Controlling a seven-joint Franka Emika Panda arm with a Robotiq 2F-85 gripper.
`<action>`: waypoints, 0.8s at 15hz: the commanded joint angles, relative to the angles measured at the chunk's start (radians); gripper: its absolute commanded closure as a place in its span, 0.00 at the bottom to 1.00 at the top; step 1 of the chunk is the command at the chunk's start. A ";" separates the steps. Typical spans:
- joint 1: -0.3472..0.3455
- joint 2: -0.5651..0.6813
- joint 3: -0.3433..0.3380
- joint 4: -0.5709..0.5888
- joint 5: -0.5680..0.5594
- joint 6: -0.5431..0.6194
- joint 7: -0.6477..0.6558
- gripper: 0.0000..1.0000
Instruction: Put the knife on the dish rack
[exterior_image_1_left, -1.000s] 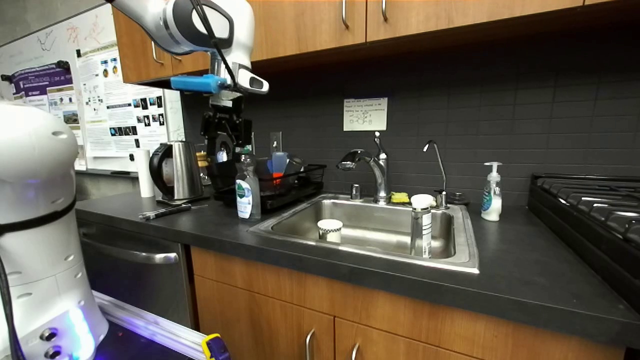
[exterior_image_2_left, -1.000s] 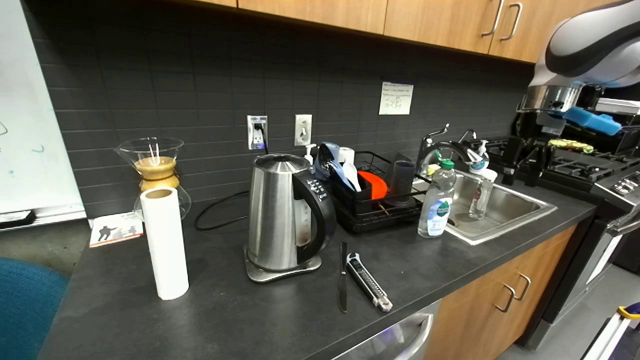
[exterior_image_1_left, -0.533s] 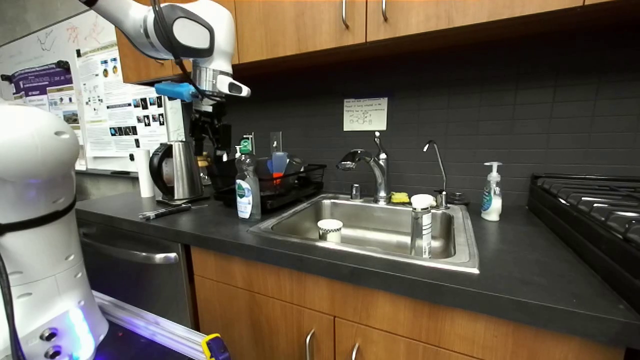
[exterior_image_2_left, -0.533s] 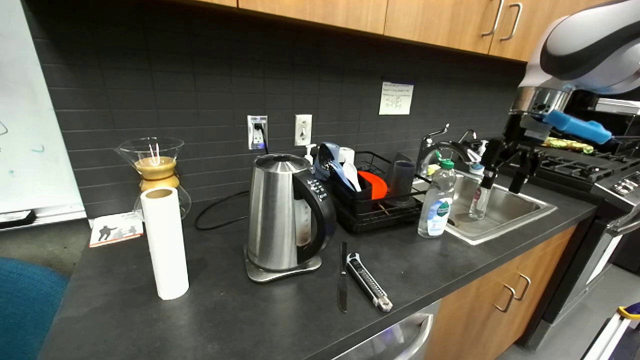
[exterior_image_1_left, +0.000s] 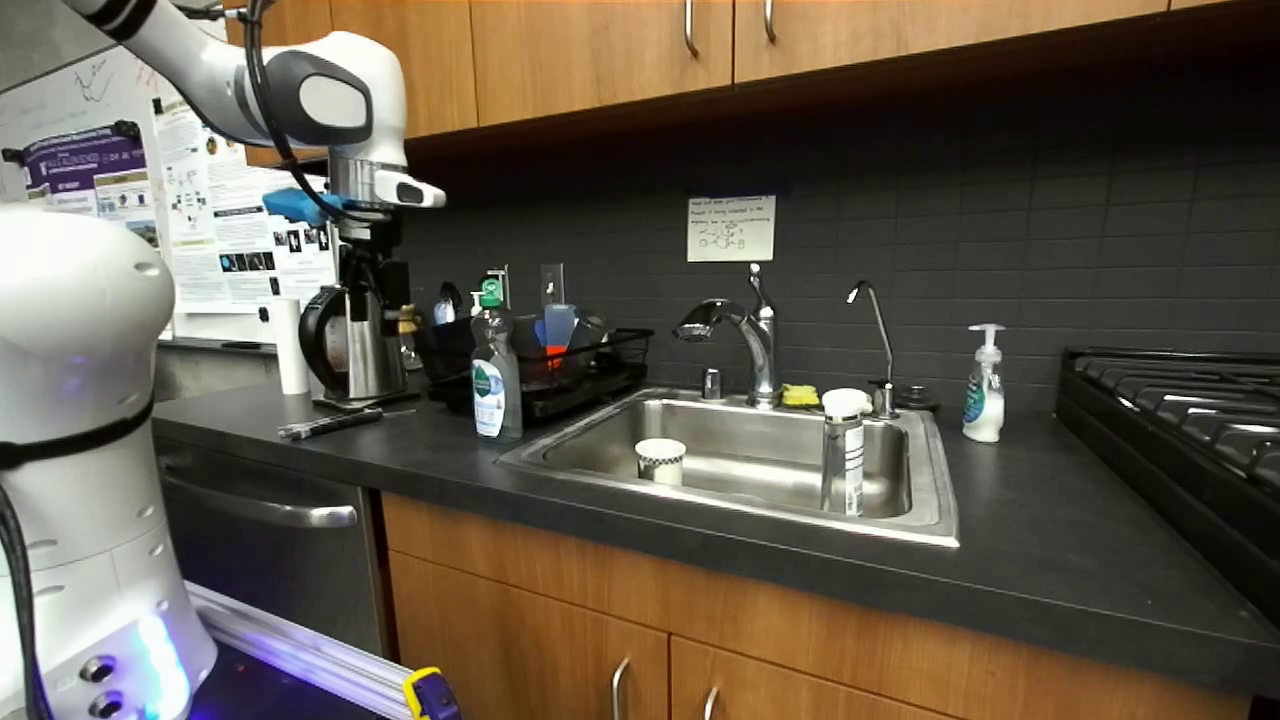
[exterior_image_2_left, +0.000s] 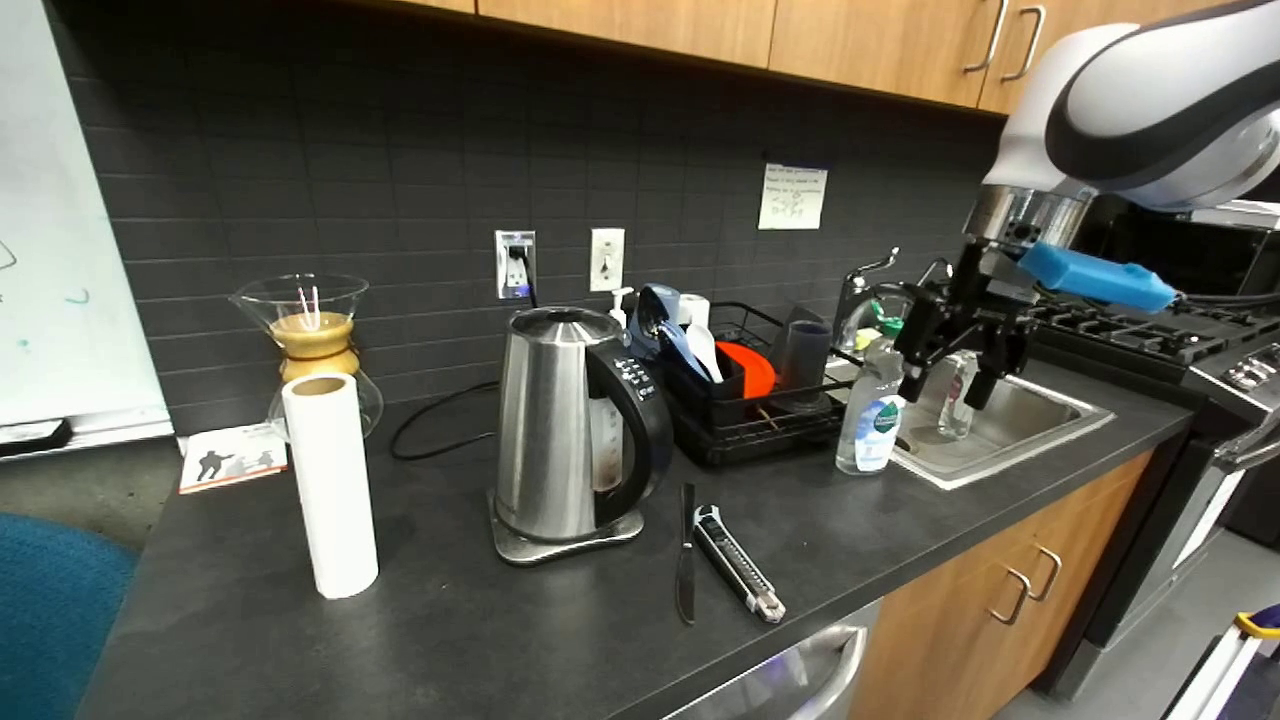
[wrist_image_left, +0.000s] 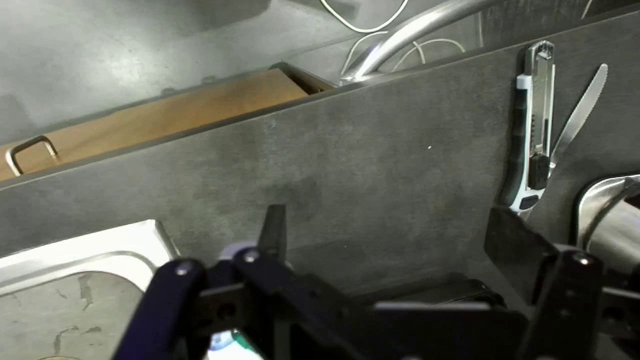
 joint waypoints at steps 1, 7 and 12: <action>0.051 0.015 0.074 -0.011 0.033 0.047 0.102 0.00; 0.109 0.060 0.185 -0.022 0.039 0.125 0.232 0.00; 0.127 0.148 0.254 0.000 0.026 0.192 0.325 0.00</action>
